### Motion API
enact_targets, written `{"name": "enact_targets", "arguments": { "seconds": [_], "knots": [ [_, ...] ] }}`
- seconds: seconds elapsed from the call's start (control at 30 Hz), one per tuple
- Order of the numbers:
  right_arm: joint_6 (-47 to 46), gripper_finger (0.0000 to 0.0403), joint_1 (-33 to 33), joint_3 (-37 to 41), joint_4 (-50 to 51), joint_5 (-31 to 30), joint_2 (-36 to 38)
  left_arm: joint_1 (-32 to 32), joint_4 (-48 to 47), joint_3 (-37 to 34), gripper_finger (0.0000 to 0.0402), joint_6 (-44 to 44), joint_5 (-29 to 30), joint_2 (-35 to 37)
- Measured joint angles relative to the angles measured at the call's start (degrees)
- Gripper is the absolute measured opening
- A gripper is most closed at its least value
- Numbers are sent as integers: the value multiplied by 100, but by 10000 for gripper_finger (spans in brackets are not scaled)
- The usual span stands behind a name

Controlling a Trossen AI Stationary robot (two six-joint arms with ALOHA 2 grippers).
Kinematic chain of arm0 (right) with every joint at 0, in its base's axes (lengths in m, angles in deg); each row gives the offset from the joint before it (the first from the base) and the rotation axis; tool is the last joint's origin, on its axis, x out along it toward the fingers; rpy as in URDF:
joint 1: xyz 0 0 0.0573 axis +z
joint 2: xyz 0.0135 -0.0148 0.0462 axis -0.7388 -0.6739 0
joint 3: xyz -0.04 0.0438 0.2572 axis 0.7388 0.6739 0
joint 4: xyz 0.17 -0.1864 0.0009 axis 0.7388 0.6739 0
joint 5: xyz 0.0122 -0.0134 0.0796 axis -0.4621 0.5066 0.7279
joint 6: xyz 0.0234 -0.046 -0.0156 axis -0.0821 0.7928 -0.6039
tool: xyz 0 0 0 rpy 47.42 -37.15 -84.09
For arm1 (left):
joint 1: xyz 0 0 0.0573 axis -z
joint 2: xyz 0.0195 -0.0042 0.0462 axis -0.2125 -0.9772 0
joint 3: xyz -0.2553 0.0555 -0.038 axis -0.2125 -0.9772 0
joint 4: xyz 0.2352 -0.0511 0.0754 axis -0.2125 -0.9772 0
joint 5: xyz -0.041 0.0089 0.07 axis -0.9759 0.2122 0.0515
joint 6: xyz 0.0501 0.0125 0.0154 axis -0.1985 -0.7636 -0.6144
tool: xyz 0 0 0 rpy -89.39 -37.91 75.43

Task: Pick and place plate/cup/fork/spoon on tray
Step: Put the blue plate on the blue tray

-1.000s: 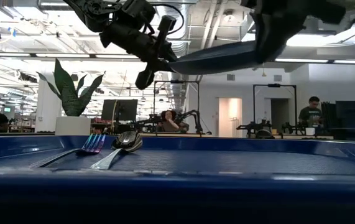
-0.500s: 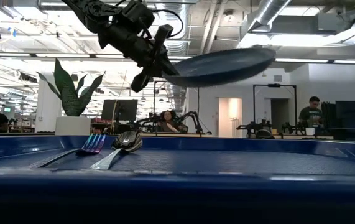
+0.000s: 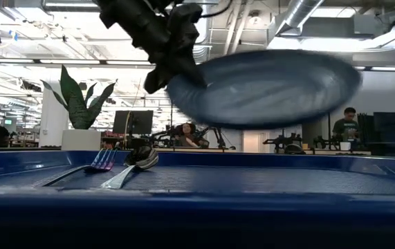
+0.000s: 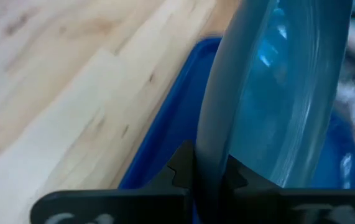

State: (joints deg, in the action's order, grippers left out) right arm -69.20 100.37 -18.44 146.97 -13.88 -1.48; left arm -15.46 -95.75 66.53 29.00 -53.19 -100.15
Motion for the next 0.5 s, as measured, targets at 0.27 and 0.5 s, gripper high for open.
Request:
{"name": "enact_targets", "arguments": {
  "seconds": [0.27, 0.5],
  "knots": [
    [295, 182, -222, -2, -15, 109, -394, 510, -942, 1263, 2, -156, -150, -1251],
    [307, 176, -144, 0, -11, 340, -655, 719, -1487, 2136, 2, -557, -765, -1840]
  ]
}}
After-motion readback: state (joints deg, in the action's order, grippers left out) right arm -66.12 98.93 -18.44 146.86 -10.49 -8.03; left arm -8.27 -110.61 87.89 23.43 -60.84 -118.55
